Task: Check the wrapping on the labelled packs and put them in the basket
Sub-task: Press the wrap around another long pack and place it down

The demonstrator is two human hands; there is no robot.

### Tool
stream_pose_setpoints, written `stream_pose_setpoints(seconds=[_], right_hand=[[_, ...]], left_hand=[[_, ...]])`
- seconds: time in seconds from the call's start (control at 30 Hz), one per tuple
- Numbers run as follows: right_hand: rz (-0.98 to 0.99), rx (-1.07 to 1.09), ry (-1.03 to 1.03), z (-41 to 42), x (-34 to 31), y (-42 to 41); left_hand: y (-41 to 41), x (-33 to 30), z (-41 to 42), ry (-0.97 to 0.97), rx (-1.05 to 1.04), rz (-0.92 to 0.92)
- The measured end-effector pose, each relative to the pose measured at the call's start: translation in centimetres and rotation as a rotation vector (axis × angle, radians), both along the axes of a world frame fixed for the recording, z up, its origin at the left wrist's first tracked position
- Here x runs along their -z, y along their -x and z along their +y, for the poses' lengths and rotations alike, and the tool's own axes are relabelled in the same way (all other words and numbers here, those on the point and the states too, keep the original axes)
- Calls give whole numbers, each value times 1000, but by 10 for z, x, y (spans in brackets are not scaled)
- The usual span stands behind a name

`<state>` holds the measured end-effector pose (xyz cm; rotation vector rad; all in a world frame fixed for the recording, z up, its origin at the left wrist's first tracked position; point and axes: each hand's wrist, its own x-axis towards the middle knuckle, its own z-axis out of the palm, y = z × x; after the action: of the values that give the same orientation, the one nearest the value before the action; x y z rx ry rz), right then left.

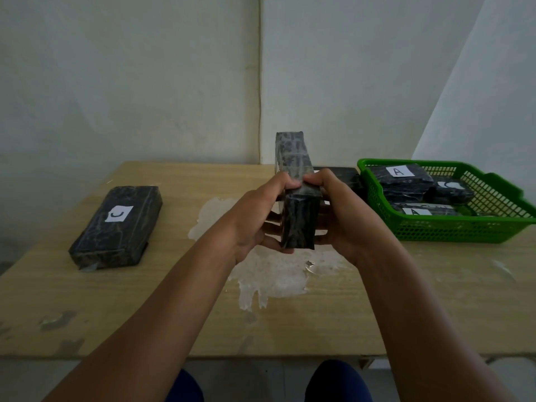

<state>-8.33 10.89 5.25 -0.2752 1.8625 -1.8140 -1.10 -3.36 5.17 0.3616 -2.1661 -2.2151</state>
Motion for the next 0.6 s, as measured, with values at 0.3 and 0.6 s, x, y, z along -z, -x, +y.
stream_pose_setpoints(seconds=[0.3, 0.6], right_hand=[[257, -110, -33, 6, 9, 4], [386, 125, -2, 5, 13, 6]], left_hand=[[14, 14, -20, -208, 50, 92], [33, 15, -29, -49, -202, 175]])
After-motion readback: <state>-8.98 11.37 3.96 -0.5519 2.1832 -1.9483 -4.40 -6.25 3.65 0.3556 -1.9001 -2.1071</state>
